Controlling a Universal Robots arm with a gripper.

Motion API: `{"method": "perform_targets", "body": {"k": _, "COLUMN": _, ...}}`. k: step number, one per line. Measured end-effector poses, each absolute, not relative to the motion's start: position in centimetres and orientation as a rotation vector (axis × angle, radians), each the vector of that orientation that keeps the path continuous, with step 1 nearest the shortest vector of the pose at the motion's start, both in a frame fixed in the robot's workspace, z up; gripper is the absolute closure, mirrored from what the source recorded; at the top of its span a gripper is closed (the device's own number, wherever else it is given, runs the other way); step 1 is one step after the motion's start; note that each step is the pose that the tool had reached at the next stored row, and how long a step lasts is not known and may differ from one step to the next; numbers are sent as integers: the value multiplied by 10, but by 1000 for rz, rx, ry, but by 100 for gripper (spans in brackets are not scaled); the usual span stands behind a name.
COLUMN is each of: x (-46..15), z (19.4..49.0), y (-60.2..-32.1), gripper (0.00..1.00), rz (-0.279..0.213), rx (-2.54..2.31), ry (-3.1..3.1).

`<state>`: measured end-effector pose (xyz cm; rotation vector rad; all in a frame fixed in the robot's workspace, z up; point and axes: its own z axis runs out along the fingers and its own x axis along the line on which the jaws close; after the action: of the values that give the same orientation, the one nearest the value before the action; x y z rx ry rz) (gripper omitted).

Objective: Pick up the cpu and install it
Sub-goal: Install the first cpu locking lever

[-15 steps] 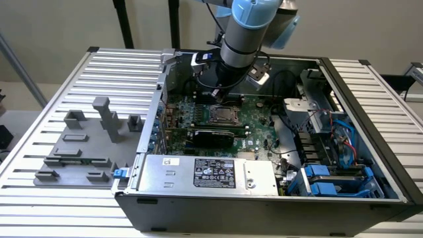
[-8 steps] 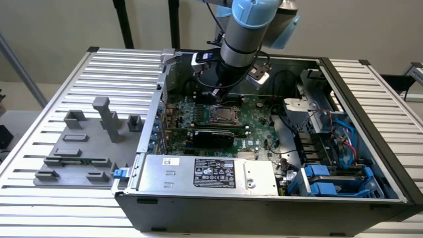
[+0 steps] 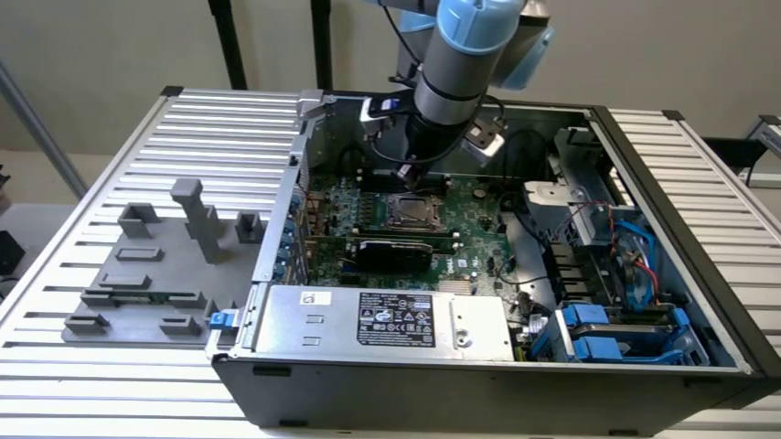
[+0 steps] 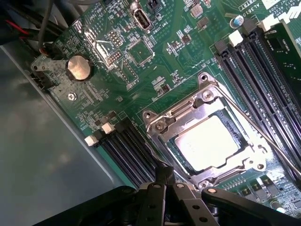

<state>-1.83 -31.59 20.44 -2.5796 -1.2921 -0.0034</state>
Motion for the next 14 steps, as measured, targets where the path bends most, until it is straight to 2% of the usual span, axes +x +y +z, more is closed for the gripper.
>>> {"method": "perform_targets", "body": {"k": 14, "x": -15, "z": 198, "y": -317, "gripper": 89, "rz": -46, "rx": -2589, "ry": -1306}}
